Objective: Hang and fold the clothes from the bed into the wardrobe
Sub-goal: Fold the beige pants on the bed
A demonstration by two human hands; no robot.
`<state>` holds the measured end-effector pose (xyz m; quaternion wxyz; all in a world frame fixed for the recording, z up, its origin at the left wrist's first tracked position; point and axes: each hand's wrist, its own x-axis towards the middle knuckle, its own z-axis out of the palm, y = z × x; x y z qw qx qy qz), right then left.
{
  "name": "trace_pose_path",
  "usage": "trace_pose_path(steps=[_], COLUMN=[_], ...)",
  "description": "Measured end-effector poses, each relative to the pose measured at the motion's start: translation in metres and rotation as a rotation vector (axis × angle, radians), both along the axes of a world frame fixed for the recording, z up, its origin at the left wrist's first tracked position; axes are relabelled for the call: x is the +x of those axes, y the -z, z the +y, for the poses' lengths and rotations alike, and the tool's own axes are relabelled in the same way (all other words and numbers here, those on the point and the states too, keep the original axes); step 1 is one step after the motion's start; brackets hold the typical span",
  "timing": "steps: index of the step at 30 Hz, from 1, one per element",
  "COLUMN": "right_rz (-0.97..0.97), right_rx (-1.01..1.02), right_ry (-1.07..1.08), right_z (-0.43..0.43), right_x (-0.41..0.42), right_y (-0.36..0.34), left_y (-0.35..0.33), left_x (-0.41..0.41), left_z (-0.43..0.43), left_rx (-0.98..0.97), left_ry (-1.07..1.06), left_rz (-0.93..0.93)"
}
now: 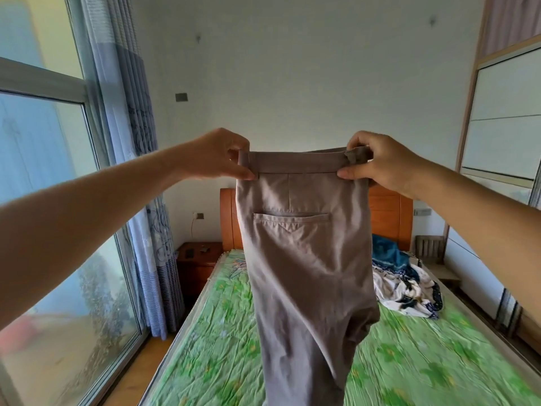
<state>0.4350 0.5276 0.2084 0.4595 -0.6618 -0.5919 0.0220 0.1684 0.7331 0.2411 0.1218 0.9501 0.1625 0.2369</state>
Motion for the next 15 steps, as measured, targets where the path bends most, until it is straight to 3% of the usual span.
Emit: trace_pose_path(steps=[4,9,15], right_rz=[0.076,0.088,0.108], right_rx=[0.119,0.203,0.209], right_ry=[0.007,-0.012,-0.074], right_z=[0.001,0.011,0.016], right_x=[-0.009,-0.028,-0.039], right_y=[-0.001,-0.004,-0.004], left_y=[0.001,-0.033,-0.031], left_x=[0.006,0.016,0.076], left_z=[-0.001,-0.017,-0.046], left_rx=[-0.129,0.138,0.194], left_ry=[0.033,-0.063,-0.052], left_rz=[-0.072,0.278,0.309])
